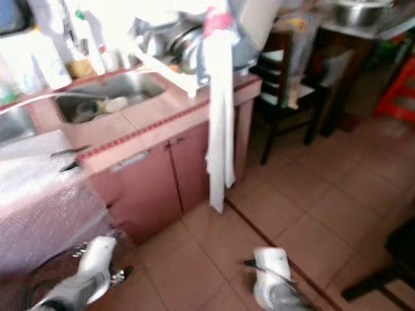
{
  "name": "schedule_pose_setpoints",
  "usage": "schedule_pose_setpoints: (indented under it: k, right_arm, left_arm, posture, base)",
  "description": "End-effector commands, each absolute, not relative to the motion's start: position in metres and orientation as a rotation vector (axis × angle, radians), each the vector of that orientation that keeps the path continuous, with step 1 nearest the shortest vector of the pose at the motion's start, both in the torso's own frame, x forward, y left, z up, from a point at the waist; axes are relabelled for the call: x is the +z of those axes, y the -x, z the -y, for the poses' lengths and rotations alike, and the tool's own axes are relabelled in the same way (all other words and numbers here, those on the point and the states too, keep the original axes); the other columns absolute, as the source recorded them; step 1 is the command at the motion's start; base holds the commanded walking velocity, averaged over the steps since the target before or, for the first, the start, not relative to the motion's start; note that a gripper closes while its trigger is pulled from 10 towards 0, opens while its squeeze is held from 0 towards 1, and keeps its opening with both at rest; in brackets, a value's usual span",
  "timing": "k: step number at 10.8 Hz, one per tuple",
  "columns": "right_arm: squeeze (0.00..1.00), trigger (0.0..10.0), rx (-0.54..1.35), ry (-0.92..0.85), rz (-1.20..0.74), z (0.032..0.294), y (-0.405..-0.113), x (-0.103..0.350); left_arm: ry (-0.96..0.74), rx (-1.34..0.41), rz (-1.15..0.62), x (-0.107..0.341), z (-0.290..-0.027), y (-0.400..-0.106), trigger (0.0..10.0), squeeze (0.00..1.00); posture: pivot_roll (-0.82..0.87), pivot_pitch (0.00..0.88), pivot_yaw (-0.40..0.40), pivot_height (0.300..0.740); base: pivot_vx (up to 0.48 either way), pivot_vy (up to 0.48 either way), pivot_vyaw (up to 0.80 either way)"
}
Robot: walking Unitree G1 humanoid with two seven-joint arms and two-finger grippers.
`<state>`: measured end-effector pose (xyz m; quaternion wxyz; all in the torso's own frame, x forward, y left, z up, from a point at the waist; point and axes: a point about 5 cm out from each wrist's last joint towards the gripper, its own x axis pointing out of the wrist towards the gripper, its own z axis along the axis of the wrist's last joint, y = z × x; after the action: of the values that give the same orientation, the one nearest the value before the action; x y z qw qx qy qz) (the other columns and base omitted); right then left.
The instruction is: Kitchen organization
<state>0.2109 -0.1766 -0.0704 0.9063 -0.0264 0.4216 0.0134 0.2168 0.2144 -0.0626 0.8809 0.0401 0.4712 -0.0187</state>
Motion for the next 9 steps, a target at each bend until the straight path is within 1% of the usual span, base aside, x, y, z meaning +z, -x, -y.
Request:
schedule_pose_setpoints:
  k: [1,4,5,9]
  right_arm:
    - [0.0,10.0,0.009,0.066,-0.892,0.1865,-0.2061,-0.0722]
    - [0.0,10.0,0.016,0.069,-0.882,0.1859,-0.2079,-0.0711]
    - [0.0,10.0,0.017,0.072,-0.884,0.1861,-0.2074,-0.0714]
    - [0.0,10.0,0.02,0.074,-0.889,0.1862,-0.2059,-0.0722]
  left_arm:
    - [-0.074,-0.047,-0.961,-0.06,-0.2091,-0.2228,10.0,0.0]
    - [-0.068,-0.046,-0.961,-0.0606,-0.2083,-0.222,10.0,0.0]
    - [-0.06,-0.045,-0.961,-0.061,-0.208,-0.2215,10.0,0.0]
    - [-0.054,-0.041,-0.963,-0.0616,-0.2084,-0.2203,10.0,0.0]
  posture:
    - [-0.06,0.016,0.064,0.74]
    - [-0.06,0.021,0.06,0.74]
    - [-0.06,0.022,0.055,0.74]
    - [-0.06,0.028,0.055,0.74]
  base:
    - [0.0,0.0,0.0]
    - [0.0,0.0,0.0]
    - [0.0,-0.345,0.0]
    - [0.0,-0.48,0.0]
